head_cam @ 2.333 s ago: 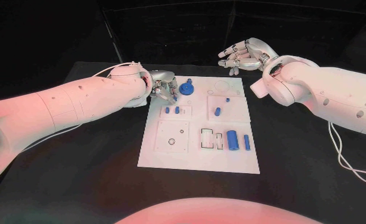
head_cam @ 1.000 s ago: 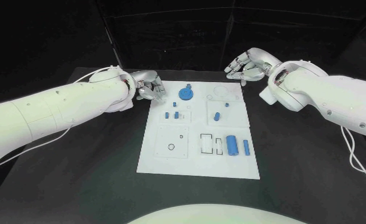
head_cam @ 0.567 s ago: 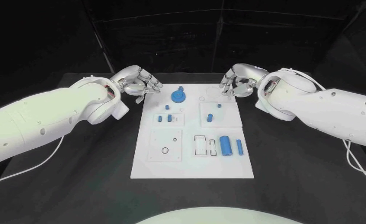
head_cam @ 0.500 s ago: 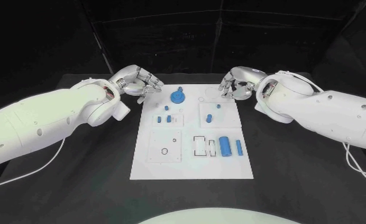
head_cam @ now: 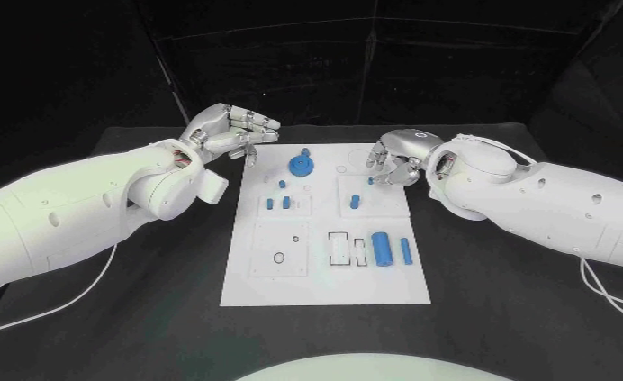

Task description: Assemble the parts on the task board

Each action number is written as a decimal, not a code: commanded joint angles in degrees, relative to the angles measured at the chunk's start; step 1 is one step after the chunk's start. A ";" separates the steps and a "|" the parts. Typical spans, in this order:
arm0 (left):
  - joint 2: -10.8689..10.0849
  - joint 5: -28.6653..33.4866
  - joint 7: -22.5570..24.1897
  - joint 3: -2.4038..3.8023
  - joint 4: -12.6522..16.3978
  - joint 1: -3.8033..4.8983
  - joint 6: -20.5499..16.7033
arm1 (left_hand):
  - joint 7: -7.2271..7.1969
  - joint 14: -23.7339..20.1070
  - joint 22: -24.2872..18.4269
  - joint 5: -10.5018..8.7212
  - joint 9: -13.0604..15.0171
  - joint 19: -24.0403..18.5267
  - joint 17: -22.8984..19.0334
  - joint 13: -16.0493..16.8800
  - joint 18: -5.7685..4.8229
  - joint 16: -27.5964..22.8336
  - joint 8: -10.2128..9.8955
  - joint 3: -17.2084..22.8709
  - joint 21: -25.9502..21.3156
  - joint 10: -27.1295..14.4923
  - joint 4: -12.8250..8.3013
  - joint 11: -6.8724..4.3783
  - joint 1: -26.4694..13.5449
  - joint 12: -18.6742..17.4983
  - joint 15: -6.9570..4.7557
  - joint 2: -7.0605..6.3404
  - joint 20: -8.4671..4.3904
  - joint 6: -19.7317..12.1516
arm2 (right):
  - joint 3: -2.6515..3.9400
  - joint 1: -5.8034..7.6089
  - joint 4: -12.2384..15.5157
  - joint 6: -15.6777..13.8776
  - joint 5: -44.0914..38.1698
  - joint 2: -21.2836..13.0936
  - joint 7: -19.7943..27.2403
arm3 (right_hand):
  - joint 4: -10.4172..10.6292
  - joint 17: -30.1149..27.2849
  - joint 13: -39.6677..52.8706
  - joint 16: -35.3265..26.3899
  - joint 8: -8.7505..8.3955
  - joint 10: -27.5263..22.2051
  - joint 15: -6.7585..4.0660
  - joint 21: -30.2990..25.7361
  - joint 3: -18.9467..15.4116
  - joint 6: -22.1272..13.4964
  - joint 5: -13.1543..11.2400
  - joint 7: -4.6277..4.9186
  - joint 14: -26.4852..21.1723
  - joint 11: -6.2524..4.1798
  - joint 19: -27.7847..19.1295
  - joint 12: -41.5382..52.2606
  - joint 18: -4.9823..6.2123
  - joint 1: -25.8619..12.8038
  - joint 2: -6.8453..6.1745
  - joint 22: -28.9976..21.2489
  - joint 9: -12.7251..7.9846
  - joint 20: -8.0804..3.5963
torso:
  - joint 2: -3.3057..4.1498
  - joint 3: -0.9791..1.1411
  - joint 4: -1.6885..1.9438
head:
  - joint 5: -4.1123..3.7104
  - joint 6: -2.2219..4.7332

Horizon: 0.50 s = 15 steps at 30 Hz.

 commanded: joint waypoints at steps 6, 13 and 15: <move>-0.10 3.30 3.43 0.02 0.68 -0.01 0.76 | 0.32 -0.61 -0.44 -0.15 -0.16 -0.68 -0.17 0.08 0.97 -0.24 0.03 0.16 -0.68 -0.60 -0.20 0.22 -0.46 0.56 0.04 -0.31 0.14 -0.34 | 0.00 -0.31 -0.98 2.83 -2.00 1.14 0.04 | -0.05 0.40 -0.53 0.58 -0.13 -0.22 0.29 0.56 0.53 0.67 -0.65 -0.23 1.44 -0.09 0.13 -0.29 -0.39 0.57 0.28 0.48 0.22 0.61 | 0.02 -0.01 0.12 | -0.25 -0.19; -0.11 3.34 3.59 0.02 0.90 -0.04 0.70 | 0.57 -0.71 -0.67 -0.14 -0.18 -0.84 -0.24 0.13 0.98 -0.26 0.03 0.09 -0.95 -0.80 -0.23 0.38 -0.50 0.73 0.15 -0.31 0.21 -0.56 | -0.01 -0.47 -1.59 4.39 -1.73 1.68 0.34 | -0.24 0.98 -1.32 0.97 0.24 1.79 -0.32 1.41 1.98 3.48 -1.47 -1.22 1.54 -0.92 0.52 -0.47 -0.47 0.99 1.29 1.54 0.42 0.20 | 0.00 0.00 -0.03 | -0.10 -0.52; -0.13 3.34 3.60 0.02 0.92 -0.04 0.74 | 0.60 -0.74 -0.73 -0.14 -0.18 -0.88 -0.31 0.14 0.99 -0.29 0.03 0.07 -1.03 -0.84 -0.23 0.41 -0.52 0.76 0.17 -0.31 0.22 -0.59 | -0.01 -0.50 -1.75 4.62 -1.71 1.80 0.32 | -0.31 1.04 -1.61 1.01 0.12 2.21 -0.44 1.55 2.42 4.01 -1.54 -1.34 1.54 -1.03 0.53 -0.77 -0.50 1.02 1.42 1.67 0.38 0.05 | -0.04 0.03 -0.09 | -0.09 -0.63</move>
